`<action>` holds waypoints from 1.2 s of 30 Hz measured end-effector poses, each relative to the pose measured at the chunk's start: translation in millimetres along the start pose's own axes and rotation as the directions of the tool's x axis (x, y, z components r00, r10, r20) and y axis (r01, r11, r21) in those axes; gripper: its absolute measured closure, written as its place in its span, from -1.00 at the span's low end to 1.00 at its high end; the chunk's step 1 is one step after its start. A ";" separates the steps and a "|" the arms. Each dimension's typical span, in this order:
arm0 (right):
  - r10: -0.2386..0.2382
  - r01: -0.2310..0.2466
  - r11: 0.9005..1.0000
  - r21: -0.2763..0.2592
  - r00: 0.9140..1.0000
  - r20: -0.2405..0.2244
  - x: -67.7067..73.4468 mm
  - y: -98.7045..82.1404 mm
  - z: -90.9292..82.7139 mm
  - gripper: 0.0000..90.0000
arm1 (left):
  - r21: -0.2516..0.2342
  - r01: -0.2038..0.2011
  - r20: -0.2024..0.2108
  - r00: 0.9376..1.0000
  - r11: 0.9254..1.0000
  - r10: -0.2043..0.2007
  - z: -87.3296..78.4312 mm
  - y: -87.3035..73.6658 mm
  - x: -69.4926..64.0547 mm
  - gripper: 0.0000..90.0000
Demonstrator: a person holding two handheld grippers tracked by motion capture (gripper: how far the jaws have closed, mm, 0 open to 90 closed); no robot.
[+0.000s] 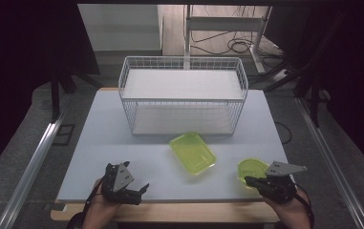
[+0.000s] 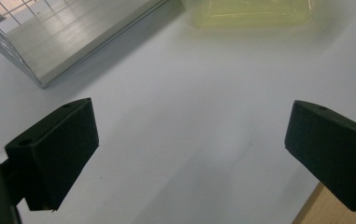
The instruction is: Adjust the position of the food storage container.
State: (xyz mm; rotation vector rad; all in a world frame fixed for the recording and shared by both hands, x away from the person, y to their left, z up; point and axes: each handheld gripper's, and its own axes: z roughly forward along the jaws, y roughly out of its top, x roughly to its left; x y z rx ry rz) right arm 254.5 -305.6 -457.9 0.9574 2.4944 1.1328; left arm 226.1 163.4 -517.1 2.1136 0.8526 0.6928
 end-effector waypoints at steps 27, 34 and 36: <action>0.032 -0.032 0.998 0.053 0.999 0.003 -24.4 -9.2 12.7 0.98 | 0.024 -0.021 -0.008 1.000 0.999 0.022 3.6 -0.2 -2.2 -0.94; 0.054 -0.055 0.998 0.035 0.998 0.018 -39.3 -7.4 14.5 0.98 | 0.037 -0.015 -0.005 1.000 0.999 0.015 5.2 0.0 -2.1 -0.94; 0.065 -0.065 0.998 0.025 0.998 0.018 -44.6 -7.1 15.2 0.98 | 0.040 -0.011 -0.004 1.000 0.999 0.011 5.7 0.2 -2.2 -0.94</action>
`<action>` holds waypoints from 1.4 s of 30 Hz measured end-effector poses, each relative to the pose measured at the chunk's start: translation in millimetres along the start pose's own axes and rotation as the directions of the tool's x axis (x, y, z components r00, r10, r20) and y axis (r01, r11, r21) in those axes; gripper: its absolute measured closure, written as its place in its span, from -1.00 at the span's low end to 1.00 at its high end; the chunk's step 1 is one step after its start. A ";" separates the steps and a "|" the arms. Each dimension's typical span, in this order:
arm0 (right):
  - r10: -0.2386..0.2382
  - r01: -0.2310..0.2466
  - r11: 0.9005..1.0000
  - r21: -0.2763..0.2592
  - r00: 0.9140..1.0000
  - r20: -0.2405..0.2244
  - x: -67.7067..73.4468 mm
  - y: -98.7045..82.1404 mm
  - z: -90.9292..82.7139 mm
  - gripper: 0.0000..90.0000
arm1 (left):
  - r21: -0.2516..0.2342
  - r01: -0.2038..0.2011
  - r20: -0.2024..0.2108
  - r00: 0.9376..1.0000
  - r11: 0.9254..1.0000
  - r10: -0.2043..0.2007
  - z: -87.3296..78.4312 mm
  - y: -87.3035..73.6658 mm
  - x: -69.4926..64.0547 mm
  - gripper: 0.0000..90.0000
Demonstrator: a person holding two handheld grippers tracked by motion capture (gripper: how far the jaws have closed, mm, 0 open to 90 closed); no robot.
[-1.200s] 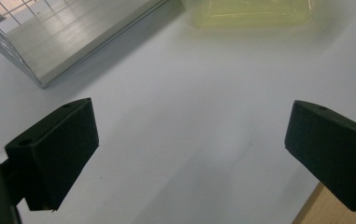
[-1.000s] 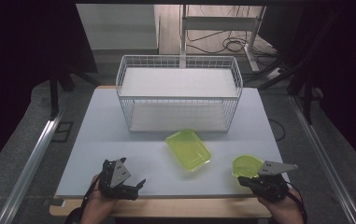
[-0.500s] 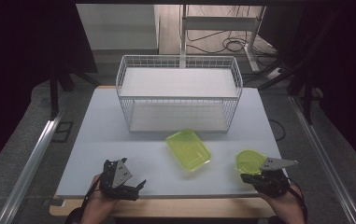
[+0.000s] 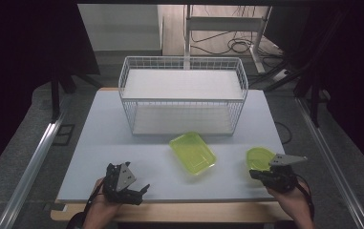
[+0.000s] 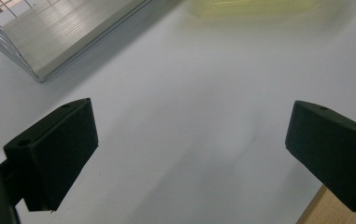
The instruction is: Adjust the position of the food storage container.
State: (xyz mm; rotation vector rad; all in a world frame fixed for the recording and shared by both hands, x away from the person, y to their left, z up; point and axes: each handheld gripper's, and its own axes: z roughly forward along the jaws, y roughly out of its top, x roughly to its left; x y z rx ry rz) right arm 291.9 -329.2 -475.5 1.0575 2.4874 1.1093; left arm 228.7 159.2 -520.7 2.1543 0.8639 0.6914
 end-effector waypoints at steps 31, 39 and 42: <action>-0.004 0.004 1.000 0.002 1.000 0.009 3.3 9.8 14.2 0.97 | 0.025 0.174 0.130 0.976 0.984 -0.176 17.7 20.2 32.1 0.04; -0.024 0.024 1.000 0.001 1.000 -0.001 20.2 18.0 30.6 0.96 | 0.014 0.138 0.145 0.980 0.990 -0.139 62.2 52.8 64.5 0.88; -0.027 0.027 1.000 0.000 1.000 -0.016 26.7 21.7 37.4 0.96 | -0.005 0.144 0.159 0.977 0.989 -0.142 76.3 65.3 70.9 0.96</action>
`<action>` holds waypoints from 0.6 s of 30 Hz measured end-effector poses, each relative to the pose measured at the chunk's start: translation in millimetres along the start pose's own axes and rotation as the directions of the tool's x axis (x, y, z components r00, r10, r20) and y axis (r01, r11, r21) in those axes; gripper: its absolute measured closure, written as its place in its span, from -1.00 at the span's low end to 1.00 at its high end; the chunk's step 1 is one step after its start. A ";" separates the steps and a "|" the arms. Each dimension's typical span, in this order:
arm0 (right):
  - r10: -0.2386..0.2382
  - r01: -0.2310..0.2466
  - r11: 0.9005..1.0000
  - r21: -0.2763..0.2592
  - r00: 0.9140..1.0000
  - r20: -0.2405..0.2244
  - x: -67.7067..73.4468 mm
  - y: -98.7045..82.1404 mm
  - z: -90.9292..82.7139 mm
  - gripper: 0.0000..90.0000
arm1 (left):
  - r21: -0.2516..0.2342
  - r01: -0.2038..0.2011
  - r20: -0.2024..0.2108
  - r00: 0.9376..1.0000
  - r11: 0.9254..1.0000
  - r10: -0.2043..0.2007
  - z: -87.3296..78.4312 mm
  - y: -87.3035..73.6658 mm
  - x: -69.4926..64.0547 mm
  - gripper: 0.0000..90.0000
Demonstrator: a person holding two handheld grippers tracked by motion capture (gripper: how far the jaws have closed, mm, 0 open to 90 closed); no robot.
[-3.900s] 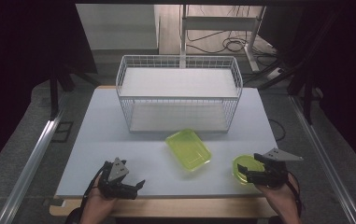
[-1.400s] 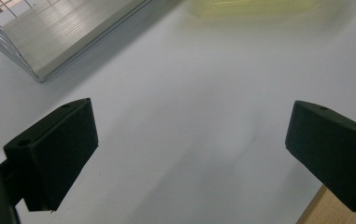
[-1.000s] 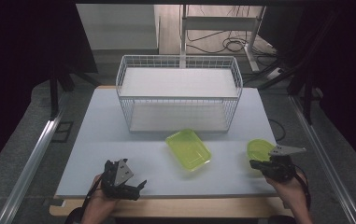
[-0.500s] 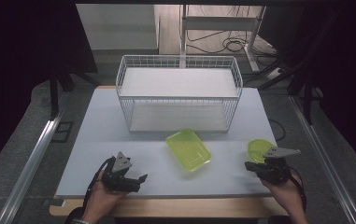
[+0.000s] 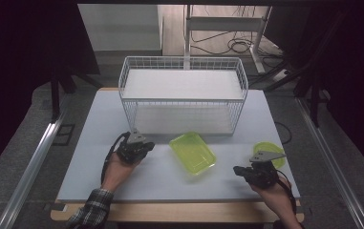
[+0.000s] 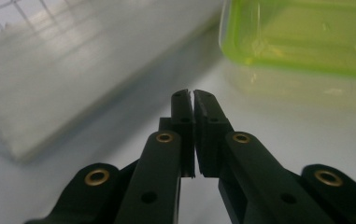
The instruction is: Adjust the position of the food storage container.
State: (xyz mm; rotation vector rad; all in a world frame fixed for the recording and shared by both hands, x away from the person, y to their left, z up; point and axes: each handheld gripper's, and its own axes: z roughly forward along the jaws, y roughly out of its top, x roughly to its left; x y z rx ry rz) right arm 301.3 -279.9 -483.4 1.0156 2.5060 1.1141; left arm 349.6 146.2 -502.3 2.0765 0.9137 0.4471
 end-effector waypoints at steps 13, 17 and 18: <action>-0.032 0.033 0.999 0.014 0.999 -0.029 14.4 10.1 19.9 0.94 | 0.006 -0.034 0.094 0.995 0.999 0.033 60.1 33.9 3.4 0.93; -0.032 0.032 0.999 0.014 0.999 -0.023 13.2 9.3 19.3 0.93 | 0.019 -0.056 0.106 0.993 0.998 0.054 58.2 34.4 -1.4 0.91; -0.029 0.029 0.999 0.013 0.999 -0.021 13.0 9.2 18.9 0.93 | 0.016 -0.048 0.115 0.992 0.999 0.046 56.2 34.0 -2.4 0.92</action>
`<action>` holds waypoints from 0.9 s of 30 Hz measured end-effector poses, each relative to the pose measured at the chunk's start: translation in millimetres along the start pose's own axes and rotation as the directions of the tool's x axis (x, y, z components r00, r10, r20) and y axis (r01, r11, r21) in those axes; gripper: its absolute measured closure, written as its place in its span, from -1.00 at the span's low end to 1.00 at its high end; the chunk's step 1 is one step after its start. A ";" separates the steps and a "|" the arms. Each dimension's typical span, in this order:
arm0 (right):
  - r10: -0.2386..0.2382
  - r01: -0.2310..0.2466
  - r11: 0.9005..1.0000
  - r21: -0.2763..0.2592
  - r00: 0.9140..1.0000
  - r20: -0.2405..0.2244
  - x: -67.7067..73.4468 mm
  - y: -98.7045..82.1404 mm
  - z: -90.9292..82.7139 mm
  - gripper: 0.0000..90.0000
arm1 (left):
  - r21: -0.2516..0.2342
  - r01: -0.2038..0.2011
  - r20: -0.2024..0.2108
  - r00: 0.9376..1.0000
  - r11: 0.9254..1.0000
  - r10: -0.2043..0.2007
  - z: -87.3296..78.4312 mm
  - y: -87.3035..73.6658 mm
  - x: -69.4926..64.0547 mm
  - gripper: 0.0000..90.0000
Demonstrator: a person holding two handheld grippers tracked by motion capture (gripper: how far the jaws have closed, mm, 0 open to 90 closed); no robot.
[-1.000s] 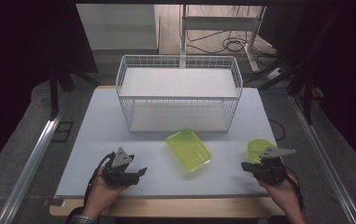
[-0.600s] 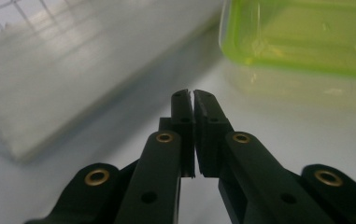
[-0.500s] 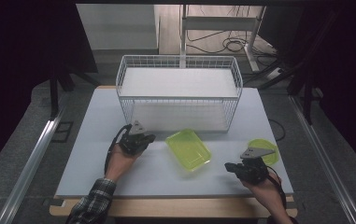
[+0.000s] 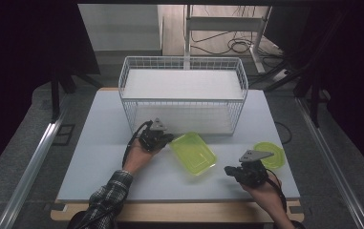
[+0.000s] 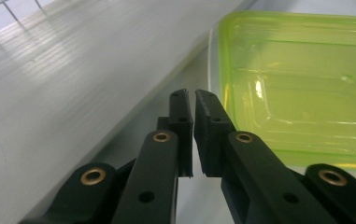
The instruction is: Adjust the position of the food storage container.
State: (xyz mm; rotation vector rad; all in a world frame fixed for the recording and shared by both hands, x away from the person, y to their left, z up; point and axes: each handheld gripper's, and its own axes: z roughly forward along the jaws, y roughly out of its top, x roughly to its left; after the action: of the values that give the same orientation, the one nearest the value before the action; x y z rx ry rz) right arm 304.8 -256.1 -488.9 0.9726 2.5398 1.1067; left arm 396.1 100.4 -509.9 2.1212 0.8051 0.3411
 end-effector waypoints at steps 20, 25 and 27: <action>0.036 -0.035 0.999 -0.014 0.998 0.054 -0.9 2.8 7.2 0.98 | 0.071 -0.015 0.105 0.994 0.997 0.008 -24.4 -17.2 -37.1 1.00; 0.033 -0.032 0.999 -0.011 0.997 0.077 -1.8 6.3 10.7 0.97 | 0.073 -0.013 0.128 0.992 0.997 0.003 -30.9 -23.1 -50.0 1.00; 0.036 -0.035 0.999 -0.016 0.996 0.081 -3.6 7.7 11.3 0.97 | 0.072 -0.003 0.146 0.989 0.997 -0.008 -33.8 -26.3 -54.0 1.00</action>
State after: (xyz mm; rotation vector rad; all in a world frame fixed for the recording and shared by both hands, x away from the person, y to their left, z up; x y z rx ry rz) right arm 316.1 -248.0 -491.5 1.0406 2.4568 1.0706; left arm 327.2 97.8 -507.4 2.1836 0.7440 0.1547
